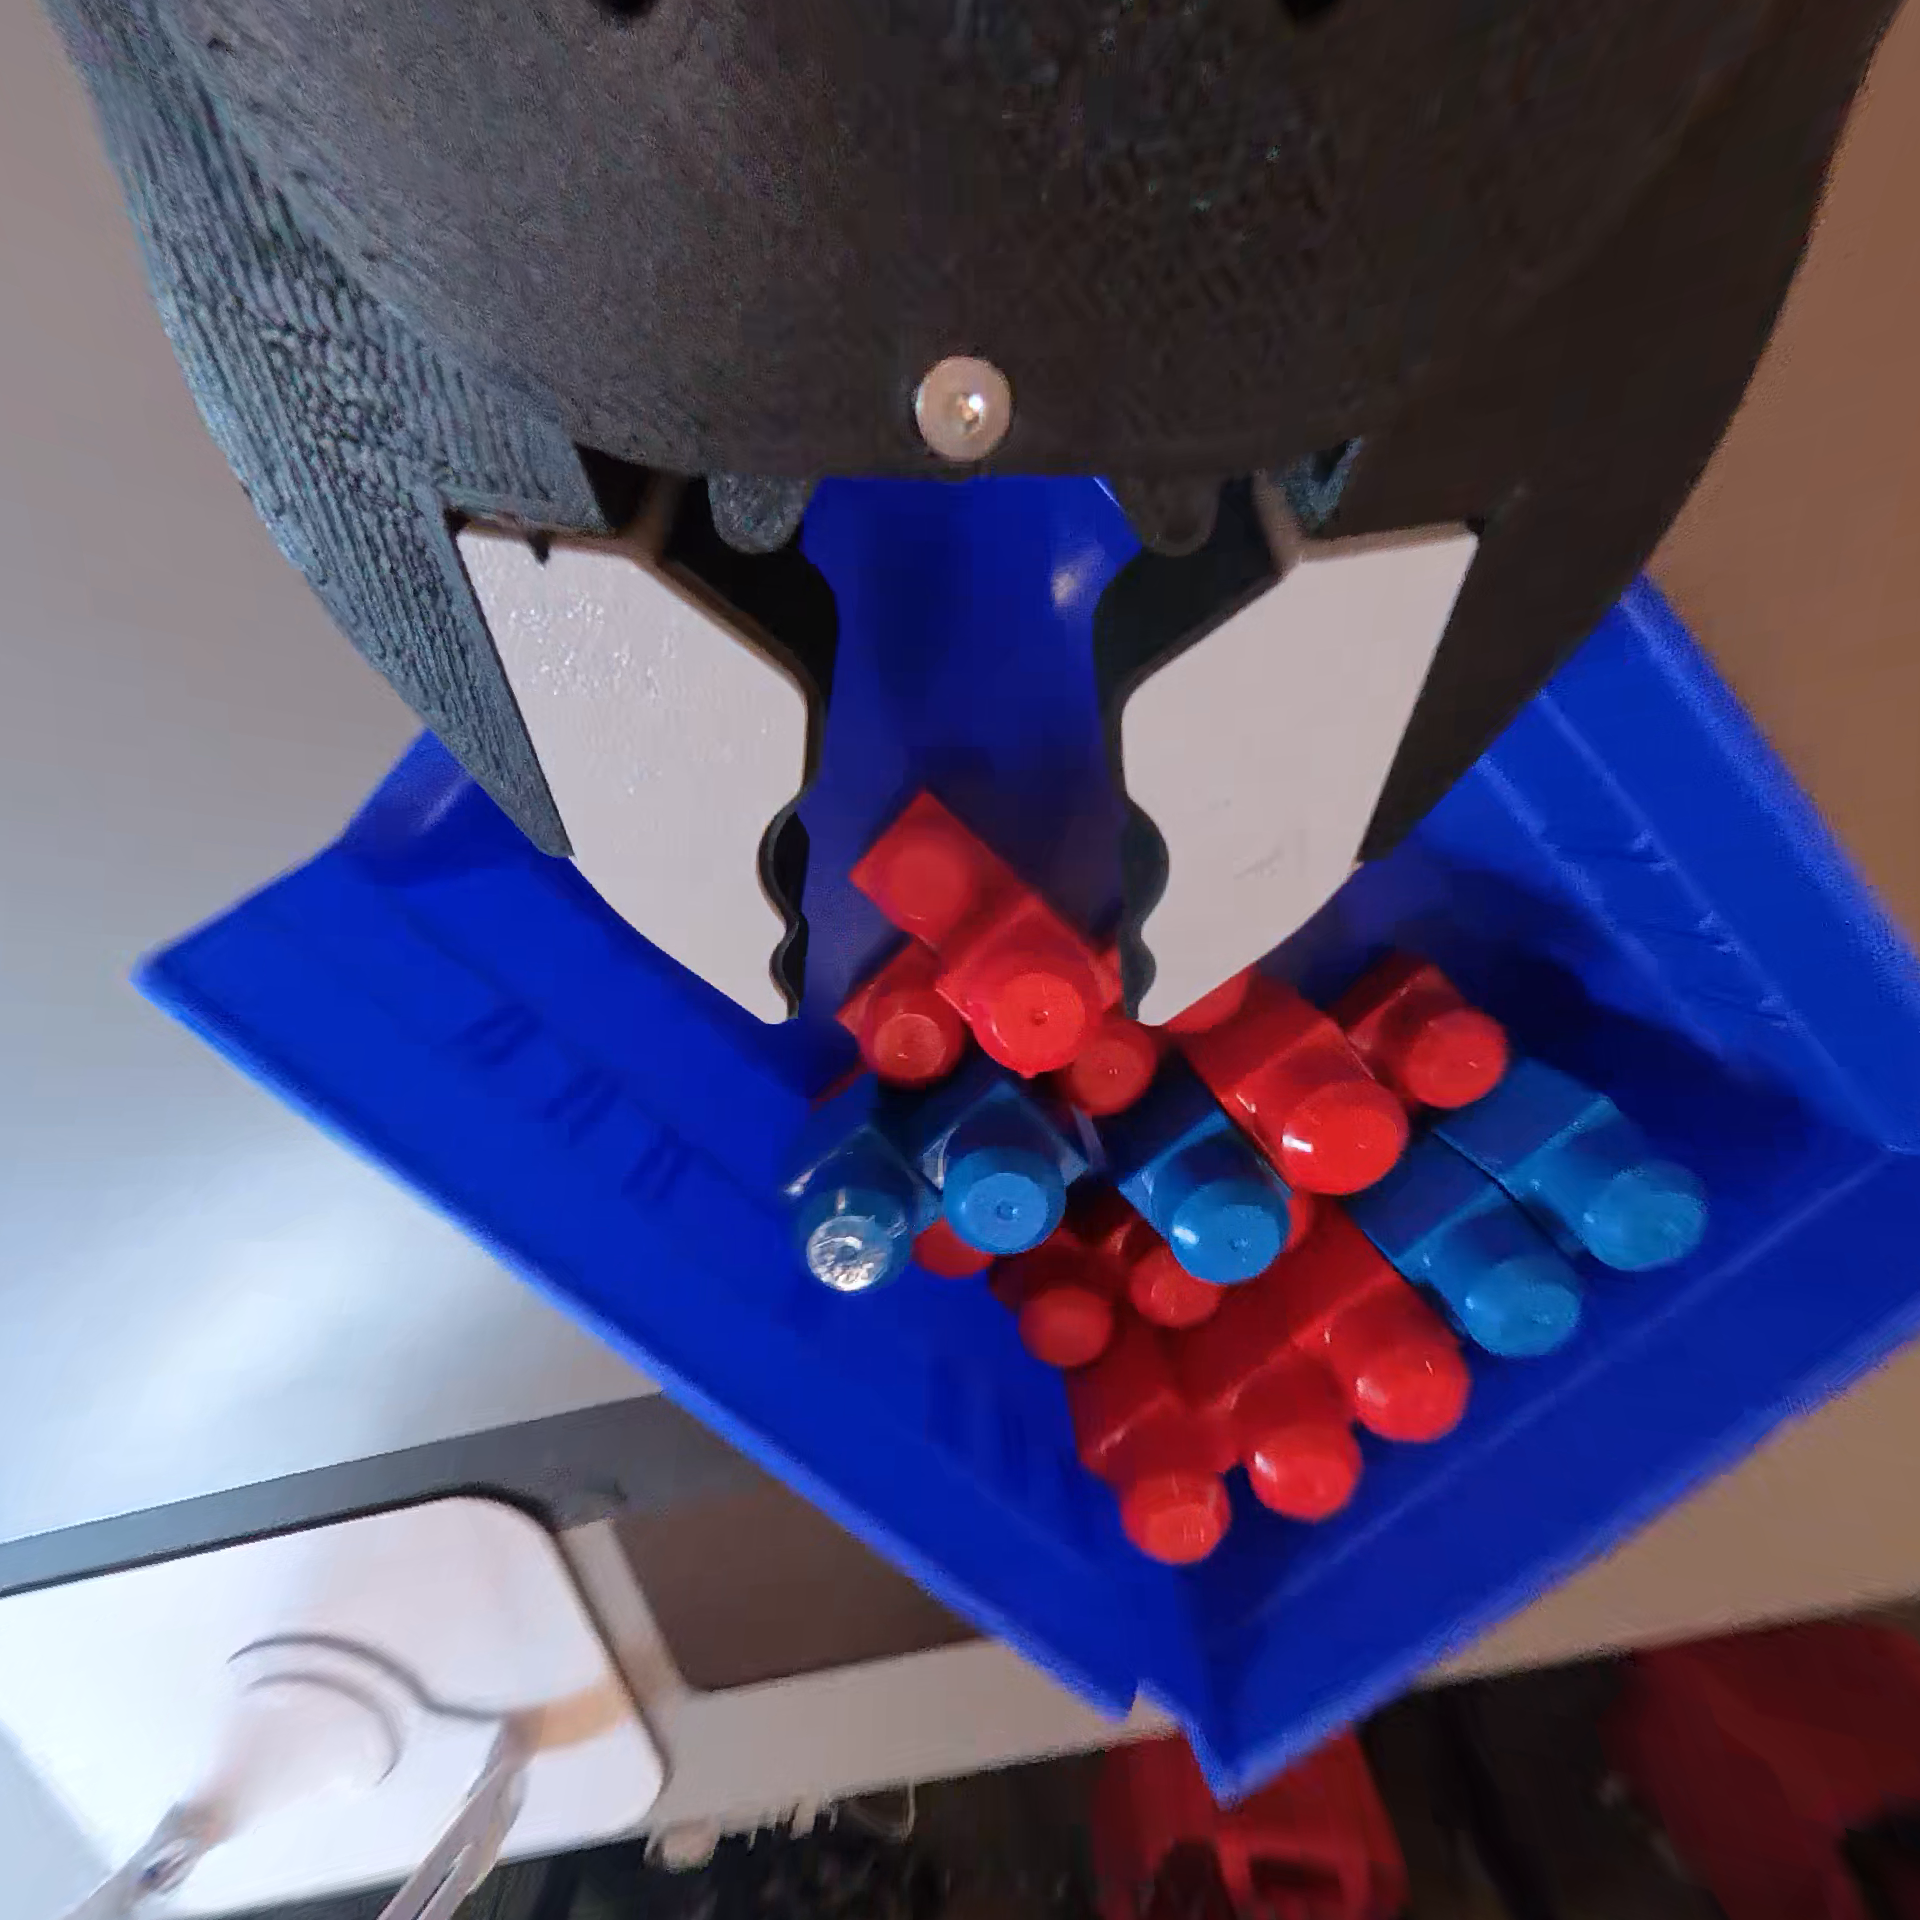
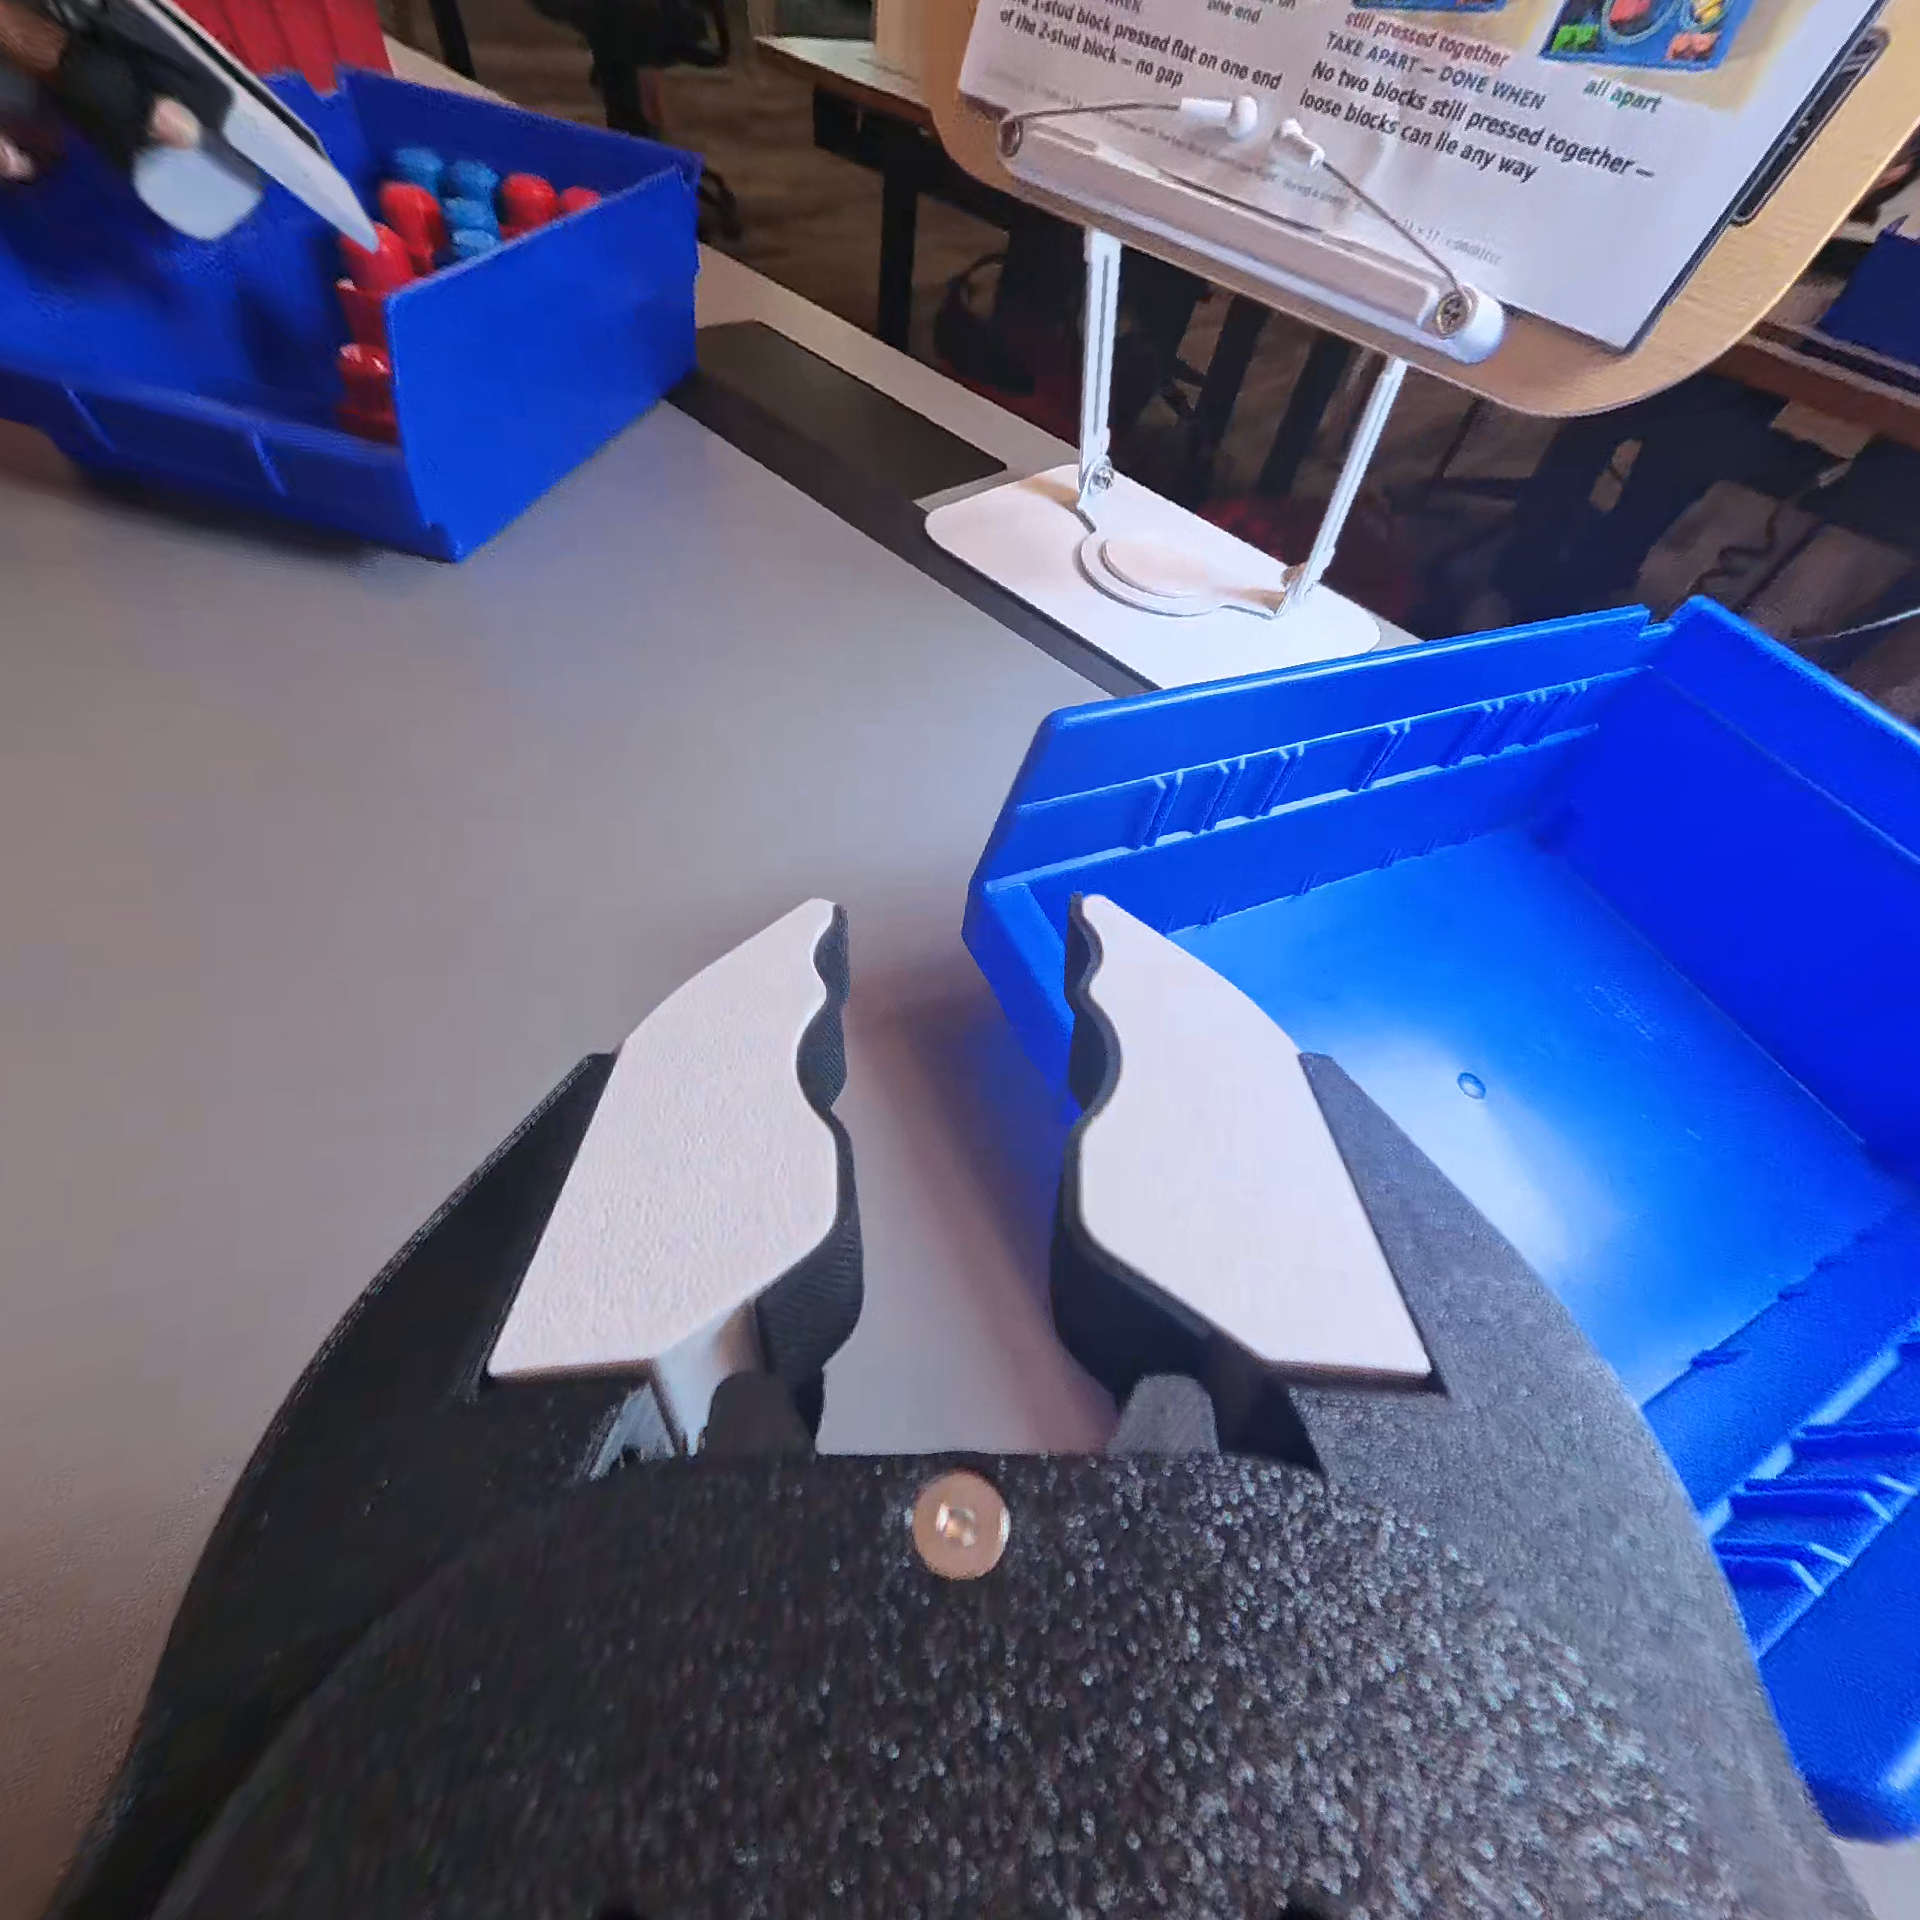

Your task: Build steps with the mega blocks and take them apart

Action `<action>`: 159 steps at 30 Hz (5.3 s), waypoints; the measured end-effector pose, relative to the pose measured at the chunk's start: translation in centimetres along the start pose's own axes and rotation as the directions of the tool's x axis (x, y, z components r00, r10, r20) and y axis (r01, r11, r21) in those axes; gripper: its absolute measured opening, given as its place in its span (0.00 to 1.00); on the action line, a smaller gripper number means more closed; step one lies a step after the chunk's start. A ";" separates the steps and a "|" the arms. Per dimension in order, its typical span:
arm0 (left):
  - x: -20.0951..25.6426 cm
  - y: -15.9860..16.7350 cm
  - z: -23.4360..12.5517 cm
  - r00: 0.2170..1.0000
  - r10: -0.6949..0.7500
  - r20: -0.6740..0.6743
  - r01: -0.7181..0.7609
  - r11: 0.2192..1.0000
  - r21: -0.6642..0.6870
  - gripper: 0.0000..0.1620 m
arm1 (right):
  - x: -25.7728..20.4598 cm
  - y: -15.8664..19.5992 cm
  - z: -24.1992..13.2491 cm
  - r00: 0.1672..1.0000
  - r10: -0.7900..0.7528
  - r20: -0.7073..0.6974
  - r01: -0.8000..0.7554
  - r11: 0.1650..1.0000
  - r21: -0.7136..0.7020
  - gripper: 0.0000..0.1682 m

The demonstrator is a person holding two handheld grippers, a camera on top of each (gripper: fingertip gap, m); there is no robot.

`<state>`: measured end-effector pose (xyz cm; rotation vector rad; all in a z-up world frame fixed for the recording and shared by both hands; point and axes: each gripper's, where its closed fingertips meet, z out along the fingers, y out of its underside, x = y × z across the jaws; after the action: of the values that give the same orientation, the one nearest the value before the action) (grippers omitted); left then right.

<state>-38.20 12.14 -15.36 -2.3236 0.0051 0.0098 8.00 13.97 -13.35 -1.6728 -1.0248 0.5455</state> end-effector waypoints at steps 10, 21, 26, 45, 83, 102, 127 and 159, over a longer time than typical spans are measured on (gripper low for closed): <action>-1.5 1.8 3.5 0.975 0.150 0.165 -0.126 0.981 -0.151 0.20 | 0.8 -0.9 -0.6 0.999 0.024 -0.037 -0.022 0.997 0.078 0.19; 20.6 -7.2 -13.1 0.821 0.456 -0.343 -0.239 0.820 0.519 0.19 | -5.5 -3.7 -0.1 0.969 0.081 0.231 -0.120 0.980 0.159 0.33; 31.6 -4.7 -15.6 0.552 0.526 -0.647 0.016 0.769 0.639 0.19 | -11.9 -7.4 -2.3 0.834 0.136 0.534 -0.294 0.929 0.223 0.40; 37.7 2.6 -14.0 0.307 0.596 -0.742 0.145 0.741 0.655 0.19 | -16.1 -3.4 -1.1 0.613 0.248 0.750 -0.405 0.914 0.030 0.25; 36.5 2.2 -11.3 0.369 0.477 -0.797 0.164 0.811 0.561 0.19 | -16.7 -0.2 0.6 0.762 0.093 0.641 -0.150 0.988 0.035 0.36; 37.7 4.2 -12.4 0.190 0.510 -0.839 0.098 0.840 0.533 0.36 | -17.6 -0.5 -0.8 0.692 0.072 0.718 -0.148 0.988 0.043 0.22; 38.3 6.6 -11.2 0.200 0.555 -0.808 -0.111 0.832 0.544 0.23 | -17.9 2.4 0.3 0.775 -0.099 0.624 0.153 0.988 -0.033 0.22; 30.9 8.0 -8.4 0.495 0.427 -0.757 0.010 0.868 0.496 0.23 | 23.9 7.6 14.5 0.838 0.143 -0.527 -0.365 0.865 -0.344 0.29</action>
<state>-7.35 0.53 -15.78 -1.6155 0.7396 -0.9389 12.19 41.17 -22.29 -2.2236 -0.5623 0.0368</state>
